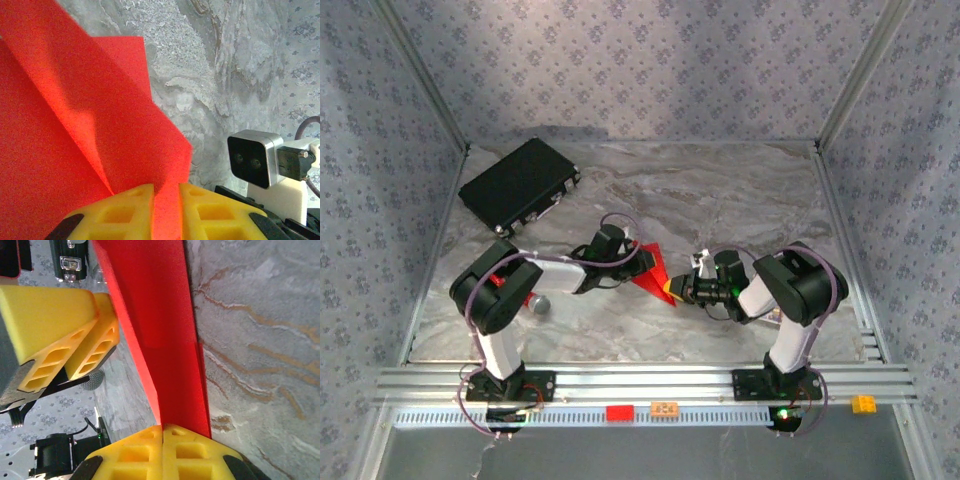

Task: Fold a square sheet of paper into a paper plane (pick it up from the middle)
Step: Fourth fold the wing at the center of the table.

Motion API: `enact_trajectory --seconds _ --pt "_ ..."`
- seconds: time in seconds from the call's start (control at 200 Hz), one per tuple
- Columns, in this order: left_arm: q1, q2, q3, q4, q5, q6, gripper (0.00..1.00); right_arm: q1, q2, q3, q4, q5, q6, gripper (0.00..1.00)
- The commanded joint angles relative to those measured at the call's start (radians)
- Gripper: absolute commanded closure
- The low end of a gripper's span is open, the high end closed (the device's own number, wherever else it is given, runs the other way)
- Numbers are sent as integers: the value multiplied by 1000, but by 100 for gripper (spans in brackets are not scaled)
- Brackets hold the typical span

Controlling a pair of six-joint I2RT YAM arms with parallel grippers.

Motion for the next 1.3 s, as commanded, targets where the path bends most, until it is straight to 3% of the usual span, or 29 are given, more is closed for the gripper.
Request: enact_trajectory --seconds 0.0,0.73,1.294 --pt "-5 25 39 21 19 19 81 -11 35 -3 -14 -10 21 98" --pt "6 113 99 -39 -30 36 83 -36 51 24 -88 -35 36 98" --pt "7 121 124 -19 24 69 82 -37 28 -21 -60 21 70 99"
